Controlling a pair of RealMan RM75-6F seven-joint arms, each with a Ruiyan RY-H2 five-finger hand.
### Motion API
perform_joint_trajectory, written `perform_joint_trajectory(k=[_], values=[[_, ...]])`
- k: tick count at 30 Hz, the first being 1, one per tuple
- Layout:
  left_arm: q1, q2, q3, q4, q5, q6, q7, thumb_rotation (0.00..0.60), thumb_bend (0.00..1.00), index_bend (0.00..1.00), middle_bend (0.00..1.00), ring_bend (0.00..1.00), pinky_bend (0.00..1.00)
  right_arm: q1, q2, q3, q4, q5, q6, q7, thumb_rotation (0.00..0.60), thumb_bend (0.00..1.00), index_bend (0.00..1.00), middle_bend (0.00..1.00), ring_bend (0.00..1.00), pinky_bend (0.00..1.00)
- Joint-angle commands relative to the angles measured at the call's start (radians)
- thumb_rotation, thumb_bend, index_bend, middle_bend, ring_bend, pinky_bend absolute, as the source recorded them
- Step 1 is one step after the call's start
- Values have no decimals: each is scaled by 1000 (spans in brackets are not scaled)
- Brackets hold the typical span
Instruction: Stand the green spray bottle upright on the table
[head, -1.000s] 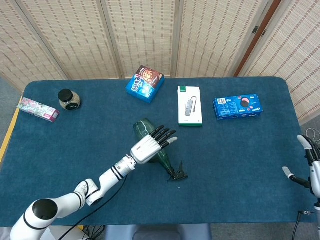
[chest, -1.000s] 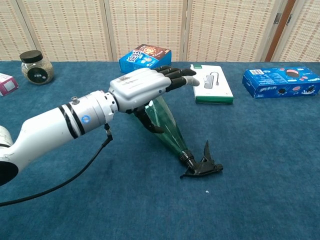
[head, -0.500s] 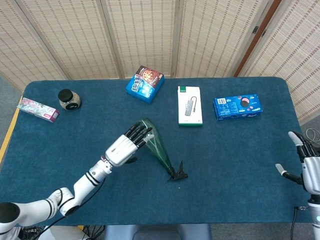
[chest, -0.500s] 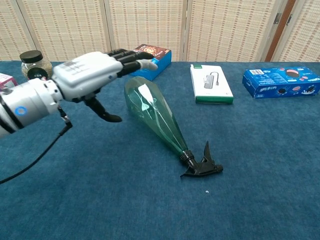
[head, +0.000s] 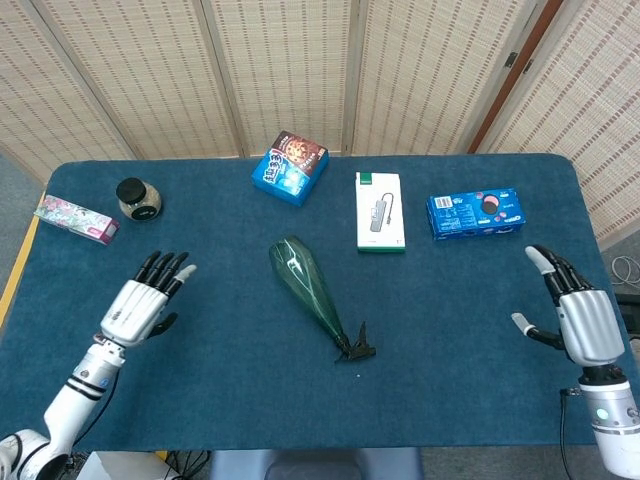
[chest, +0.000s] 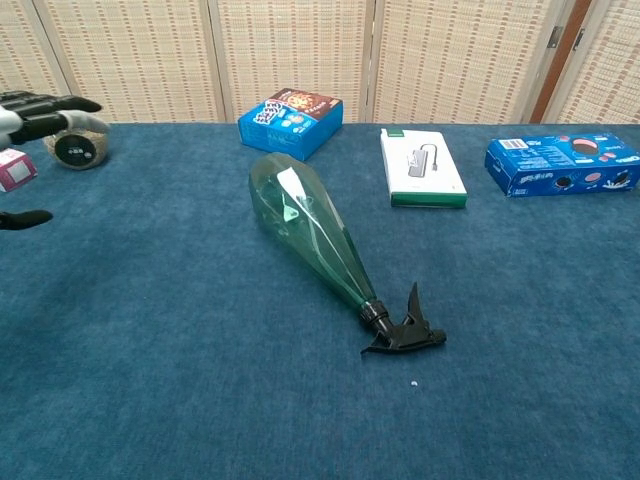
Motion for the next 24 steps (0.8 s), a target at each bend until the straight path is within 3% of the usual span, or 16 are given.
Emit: perform_joint_trajectory(k=[1, 15, 24], values=[[44, 49, 9, -37, -31, 20, -1, 600, 280, 0, 0, 0, 0, 36, 13, 12, -41, -11, -35, -40, 600, 126, 113, 127, 158, 416], [190, 130, 30, -17, -45, 77, -43, 600, 281, 0, 0, 0, 0, 251, -5, 67, -119, 10, -278, -101, 600, 129, 126, 127, 127, 382], [238, 145, 13, 21, -49, 87, -68, 600, 281, 0, 0, 0, 0, 394, -71, 118, -89, 72, -409, -91, 600, 32, 139, 127, 110, 338]])
